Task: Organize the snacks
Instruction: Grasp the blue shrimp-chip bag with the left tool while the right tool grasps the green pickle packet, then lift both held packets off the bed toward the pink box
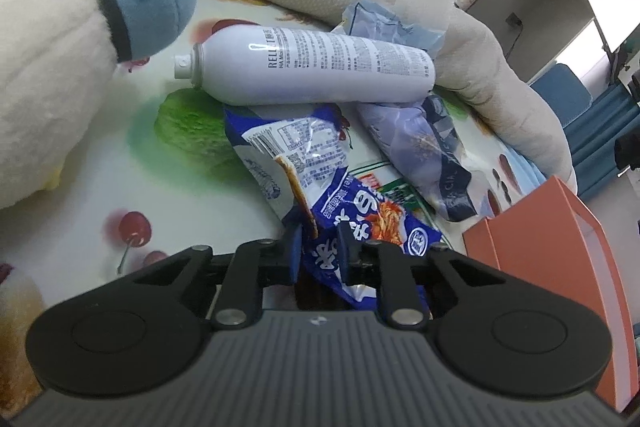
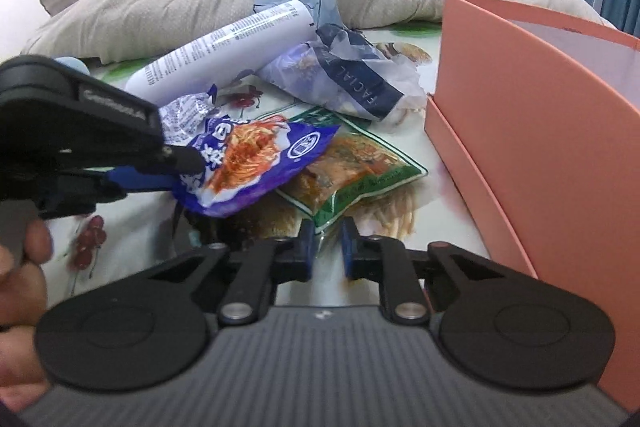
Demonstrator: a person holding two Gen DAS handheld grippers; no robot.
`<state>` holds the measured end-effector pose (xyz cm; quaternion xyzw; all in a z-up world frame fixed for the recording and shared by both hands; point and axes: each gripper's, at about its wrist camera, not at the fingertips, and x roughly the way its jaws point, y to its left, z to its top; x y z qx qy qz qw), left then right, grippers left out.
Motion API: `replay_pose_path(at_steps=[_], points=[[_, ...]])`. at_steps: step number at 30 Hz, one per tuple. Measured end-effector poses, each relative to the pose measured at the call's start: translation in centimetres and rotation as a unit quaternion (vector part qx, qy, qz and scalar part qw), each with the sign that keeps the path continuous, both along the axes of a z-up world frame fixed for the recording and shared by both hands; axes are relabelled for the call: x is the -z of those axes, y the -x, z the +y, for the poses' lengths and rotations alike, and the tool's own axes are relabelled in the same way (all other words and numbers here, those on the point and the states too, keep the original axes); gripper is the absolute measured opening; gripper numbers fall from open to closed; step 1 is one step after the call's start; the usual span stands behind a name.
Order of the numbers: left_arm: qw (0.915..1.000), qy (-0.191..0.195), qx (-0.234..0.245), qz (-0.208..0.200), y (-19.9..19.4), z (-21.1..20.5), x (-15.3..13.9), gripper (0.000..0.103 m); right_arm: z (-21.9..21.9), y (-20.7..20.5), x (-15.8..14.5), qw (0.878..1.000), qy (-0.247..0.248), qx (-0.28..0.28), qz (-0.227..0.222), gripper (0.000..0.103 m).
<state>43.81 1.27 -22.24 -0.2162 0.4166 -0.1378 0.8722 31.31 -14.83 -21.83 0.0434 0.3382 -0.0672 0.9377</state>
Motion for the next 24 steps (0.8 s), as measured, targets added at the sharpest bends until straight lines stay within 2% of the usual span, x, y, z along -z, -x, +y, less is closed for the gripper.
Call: replay_pose_path(at_steps=[11, 16, 24], points=[[0.9999, 0.002, -0.015, -0.003, 7.2, 2.3, -3.1, 0.016, 0.5, 5.4, -1.8, 1.000, -0.001, -0.016, 0.010, 0.011], [0.9997, -0.017, -0.014, -0.008, 12.5, 2.8, -4.7, 0.016, 0.8, 9.0, -3.1, 1.000, 0.005, -0.029, 0.004, 0.011], [0.9991, -0.003, -0.042, -0.005, 20.4, 4.6, -5.7, 0.015, 0.4, 14.1, -4.3, 0.999, 0.011, -0.040, 0.005, 0.010]])
